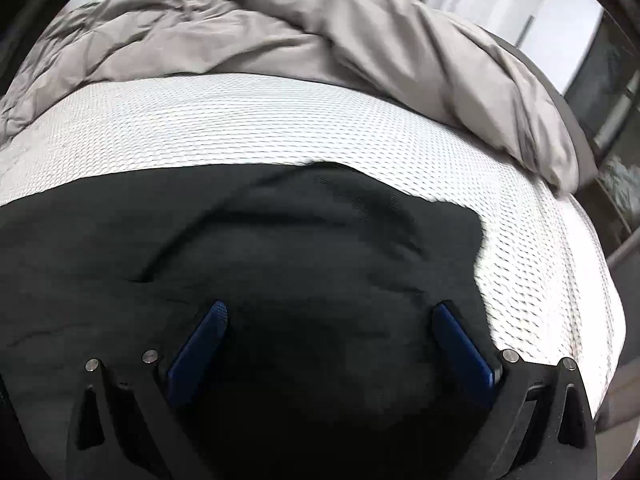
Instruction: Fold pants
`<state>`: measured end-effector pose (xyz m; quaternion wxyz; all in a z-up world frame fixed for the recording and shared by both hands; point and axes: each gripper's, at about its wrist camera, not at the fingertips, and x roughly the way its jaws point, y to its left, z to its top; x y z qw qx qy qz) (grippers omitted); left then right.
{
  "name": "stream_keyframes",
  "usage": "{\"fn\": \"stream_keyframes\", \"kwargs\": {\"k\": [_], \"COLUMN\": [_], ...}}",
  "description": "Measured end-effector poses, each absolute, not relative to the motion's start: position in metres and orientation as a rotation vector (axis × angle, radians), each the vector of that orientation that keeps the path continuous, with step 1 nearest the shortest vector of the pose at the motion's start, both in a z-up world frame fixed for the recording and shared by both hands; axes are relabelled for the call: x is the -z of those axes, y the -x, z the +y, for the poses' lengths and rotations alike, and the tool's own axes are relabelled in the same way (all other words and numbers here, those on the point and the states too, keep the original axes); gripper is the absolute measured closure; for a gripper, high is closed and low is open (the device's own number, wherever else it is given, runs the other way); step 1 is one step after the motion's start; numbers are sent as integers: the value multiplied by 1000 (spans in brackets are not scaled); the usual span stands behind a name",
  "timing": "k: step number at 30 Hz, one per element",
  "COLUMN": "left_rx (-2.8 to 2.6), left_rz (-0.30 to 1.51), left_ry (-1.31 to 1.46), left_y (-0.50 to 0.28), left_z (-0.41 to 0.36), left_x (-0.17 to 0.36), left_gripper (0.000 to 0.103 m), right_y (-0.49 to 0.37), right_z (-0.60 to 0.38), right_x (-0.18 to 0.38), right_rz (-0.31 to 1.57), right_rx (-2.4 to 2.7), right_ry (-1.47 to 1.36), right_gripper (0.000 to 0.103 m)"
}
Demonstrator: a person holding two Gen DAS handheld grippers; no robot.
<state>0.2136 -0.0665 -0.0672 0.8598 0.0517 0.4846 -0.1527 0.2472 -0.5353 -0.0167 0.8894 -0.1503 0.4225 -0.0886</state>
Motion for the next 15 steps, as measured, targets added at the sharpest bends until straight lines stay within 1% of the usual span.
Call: {"fn": "stream_keyframes", "kwargs": {"k": [2,5,8,11,12,15], "left_rx": [302,333,295,250,242,190], "left_rz": [1016,948,882,934,962,1056], "left_ry": [-88,-23,-7,-1,-25,-91], "left_y": [-205,-190,-197,-228,-237,-256], "left_z": [-66,-68,-73,-84,-90,-101], "left_x": [62,38,21,31,39,67], "left_gripper": [1,1,1,1,1,0], "right_y": [-245,-236,-237,-249,-253,-263], "right_z": [-522,-500,-471,-429,-414,-366], "right_x": [10,-6,-12,-1,5,30], "right_rz": [853,791,770,850,884,909], "right_rx": [193,159,45,-167,-230,-284], "right_ry": [378,426,354,202,198,336], "right_gripper": [1,1,1,1,1,1]}}
